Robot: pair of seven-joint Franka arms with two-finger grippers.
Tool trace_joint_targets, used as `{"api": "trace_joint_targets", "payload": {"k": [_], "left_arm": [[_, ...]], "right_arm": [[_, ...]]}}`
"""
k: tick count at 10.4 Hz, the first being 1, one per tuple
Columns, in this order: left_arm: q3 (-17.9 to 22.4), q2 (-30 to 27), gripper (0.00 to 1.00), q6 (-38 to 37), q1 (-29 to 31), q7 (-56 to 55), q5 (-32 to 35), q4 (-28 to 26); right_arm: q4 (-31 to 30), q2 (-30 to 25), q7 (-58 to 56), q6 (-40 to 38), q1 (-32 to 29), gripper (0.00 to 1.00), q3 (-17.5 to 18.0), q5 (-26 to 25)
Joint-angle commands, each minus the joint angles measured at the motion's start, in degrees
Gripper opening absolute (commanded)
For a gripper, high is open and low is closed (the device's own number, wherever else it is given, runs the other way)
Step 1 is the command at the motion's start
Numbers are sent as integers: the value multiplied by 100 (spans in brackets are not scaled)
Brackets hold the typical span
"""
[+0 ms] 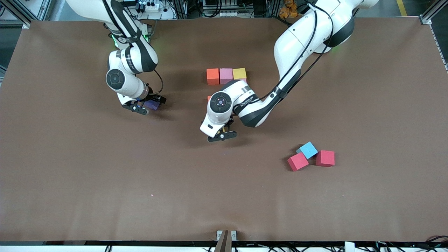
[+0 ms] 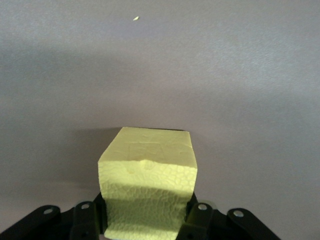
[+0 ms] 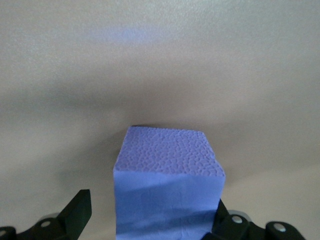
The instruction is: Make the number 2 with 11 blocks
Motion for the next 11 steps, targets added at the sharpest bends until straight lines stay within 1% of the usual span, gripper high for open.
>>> {"api": "trace_joint_targets", "payload": {"k": [1,3,4,5,6,7,8,9,10,11], "left_arm": [[108,26,0,91,-87,138,-163,68],[116,43,0,91,-122,130,-154,59],[117,43,38,109,-122,130,-154,50],[117,17,99,117,-131,95,-154,50],[90,-35,100,109,-122,51,-171,50],[47,-123,100,109,-122,-28,-171,50],[3,-289,100,109,-157,-116,-171,59],[-59,-526,100,109,-114,-264,-189,50],[-68,-728,100,100,-26,-309,-232,50],[-68,-1087,100,13,105,-310,-250,-46]], "right_arm": [[-188,-232,-41,79,-76,100,-46,-267],[-188,-223,-41,79,-173,100,-37,-434],[-188,-223,-41,79,-208,100,-37,-495],[-179,-215,-41,79,-209,98,-37,-496],[-179,-206,-32,71,-235,70,-37,-496],[-179,-171,-41,1,-392,35,-29,-487],[-170,-136,-41,-17,-463,16,-11,-470],[-170,-135,-32,-26,-464,12,-2,-461],[-127,-161,-32,-183,-446,11,7,-452],[-39,-214,-15,-367,-429,11,15,-435]]}}
